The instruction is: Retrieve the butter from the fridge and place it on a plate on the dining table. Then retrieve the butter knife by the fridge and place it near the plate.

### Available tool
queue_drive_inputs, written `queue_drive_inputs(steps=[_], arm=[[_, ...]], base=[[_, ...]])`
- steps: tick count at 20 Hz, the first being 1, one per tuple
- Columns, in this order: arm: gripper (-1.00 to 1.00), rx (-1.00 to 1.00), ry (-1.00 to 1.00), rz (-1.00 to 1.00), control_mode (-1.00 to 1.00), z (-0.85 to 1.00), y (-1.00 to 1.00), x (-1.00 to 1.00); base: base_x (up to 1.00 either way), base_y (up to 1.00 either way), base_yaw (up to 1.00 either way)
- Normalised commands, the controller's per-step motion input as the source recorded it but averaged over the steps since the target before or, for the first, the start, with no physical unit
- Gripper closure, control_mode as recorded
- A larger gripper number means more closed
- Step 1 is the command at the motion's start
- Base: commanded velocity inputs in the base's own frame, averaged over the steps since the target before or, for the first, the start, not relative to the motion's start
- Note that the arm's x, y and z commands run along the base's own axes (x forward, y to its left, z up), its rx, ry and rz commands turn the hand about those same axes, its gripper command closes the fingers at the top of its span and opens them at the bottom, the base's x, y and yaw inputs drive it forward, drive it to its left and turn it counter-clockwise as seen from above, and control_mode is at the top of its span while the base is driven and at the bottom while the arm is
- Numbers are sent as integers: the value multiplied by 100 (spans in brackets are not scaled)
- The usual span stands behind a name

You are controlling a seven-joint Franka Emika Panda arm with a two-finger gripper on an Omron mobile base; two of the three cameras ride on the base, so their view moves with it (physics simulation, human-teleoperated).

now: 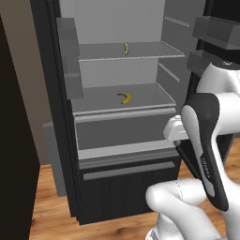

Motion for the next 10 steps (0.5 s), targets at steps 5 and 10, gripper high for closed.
queue_drive_inputs(steps=[5,10], arm=[[-100,0,0,3,-100,-24,-8,-1],[-100,0,0,0,-100,0,1,-1]], base=[[0,0,0],[0,0,0]])
